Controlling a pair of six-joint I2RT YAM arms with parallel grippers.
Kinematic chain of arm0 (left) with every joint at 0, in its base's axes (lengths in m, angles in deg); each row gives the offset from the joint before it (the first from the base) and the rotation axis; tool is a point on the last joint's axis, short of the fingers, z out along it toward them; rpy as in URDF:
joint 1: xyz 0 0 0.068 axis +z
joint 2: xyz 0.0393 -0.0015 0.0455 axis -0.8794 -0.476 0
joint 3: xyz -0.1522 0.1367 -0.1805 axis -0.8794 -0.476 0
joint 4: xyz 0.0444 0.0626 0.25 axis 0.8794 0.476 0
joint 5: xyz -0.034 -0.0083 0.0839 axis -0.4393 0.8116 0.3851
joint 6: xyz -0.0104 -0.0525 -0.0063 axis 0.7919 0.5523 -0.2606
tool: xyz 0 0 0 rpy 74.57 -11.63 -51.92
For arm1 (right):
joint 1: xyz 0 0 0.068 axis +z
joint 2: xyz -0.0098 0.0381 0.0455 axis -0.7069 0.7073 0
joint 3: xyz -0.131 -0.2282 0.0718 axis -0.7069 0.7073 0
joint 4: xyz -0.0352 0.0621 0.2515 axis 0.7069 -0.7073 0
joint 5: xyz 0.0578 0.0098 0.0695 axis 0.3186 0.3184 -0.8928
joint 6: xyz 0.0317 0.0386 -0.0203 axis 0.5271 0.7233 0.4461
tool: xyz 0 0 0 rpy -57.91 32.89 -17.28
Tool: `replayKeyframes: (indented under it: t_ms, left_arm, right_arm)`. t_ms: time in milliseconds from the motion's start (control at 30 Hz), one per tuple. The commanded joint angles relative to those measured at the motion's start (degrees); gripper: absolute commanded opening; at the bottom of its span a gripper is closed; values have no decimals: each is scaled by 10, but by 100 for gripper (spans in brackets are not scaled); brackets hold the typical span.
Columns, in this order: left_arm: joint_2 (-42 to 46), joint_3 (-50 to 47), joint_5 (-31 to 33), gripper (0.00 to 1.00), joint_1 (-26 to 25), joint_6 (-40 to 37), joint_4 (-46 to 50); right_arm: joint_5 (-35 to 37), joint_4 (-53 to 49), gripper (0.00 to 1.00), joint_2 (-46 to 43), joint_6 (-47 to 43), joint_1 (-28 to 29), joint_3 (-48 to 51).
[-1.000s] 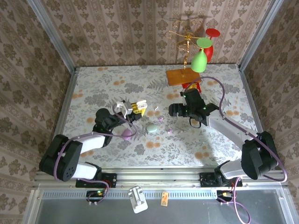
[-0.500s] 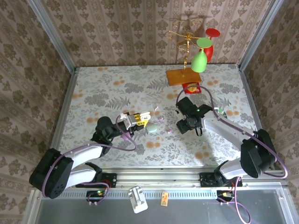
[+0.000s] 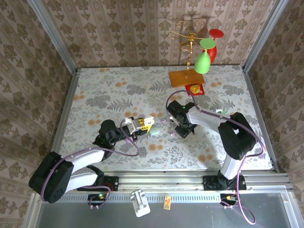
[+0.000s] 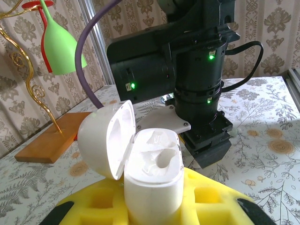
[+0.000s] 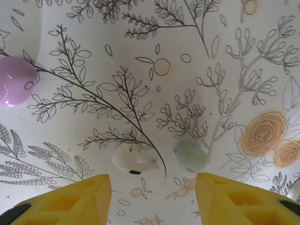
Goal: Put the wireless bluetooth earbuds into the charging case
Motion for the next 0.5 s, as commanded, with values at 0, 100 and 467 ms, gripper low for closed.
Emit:
replayKeyframes:
  t_ms: [0,100,467]
  left_arm:
    - [5,-7,2,0,-3,-16,-1]
    - [5,-8,1,0,-4,-16,-2]
    - [8,-11,1,0,-4,-12,-6]
  right_arm:
    - [2,-31,50,23,-15,9,-21]
    - [1,-30,45,40,-15,10,-28]
    - [9,-44,34,78,-15,10,-42]
